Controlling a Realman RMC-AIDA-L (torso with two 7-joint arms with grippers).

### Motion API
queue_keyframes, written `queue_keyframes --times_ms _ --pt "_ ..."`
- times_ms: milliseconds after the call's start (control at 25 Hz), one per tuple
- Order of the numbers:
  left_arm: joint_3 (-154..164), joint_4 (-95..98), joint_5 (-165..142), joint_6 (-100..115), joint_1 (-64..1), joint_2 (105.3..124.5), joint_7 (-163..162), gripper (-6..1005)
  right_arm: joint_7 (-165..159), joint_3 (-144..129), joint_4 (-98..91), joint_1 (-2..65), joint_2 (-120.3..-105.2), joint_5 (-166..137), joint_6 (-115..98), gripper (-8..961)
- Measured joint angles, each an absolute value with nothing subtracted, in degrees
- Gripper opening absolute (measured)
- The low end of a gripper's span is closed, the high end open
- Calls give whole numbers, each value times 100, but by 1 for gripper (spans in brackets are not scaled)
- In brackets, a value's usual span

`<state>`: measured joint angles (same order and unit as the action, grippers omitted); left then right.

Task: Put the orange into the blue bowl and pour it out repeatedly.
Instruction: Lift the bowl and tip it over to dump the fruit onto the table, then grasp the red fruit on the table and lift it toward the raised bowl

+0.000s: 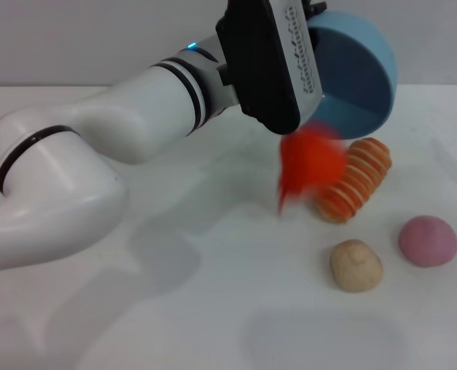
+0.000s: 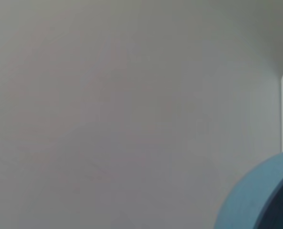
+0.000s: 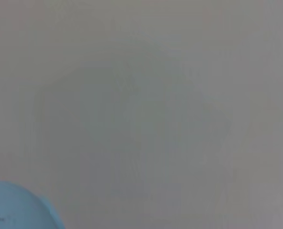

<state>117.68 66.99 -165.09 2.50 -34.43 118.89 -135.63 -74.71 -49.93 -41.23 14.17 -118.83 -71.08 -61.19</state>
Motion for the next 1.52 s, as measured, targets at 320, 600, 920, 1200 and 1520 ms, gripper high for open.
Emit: queue_keyframes --times_ms 320,600,920,1200,1520 --pt "11640 6720 -16503 303 -3287 11886 -13674 0 -7477 -4991 -4142 1401 -11866 -7101 -6162 665" --pt "10629 6911 -16456 3470 -4061 11860 -14998 0 -7998 -4998 -4455 1361 -11807 -7252 -6392 665" --pt "9203 6965 -16038 6027 -4694 11842 -15576 -1 -9840 -4976 -5750 1411 -11749 -9094 -6789 666" --pt "8076 6523 -15876 7026 -4910 11823 -15634 0 -12085 -4537 -6288 2074 -11347 -10504 -8544 666" --pt "8087 6113 -15874 6686 -5040 11841 -15740 0 -13060 -4568 -6163 3155 -11426 -12343 -9450 665"
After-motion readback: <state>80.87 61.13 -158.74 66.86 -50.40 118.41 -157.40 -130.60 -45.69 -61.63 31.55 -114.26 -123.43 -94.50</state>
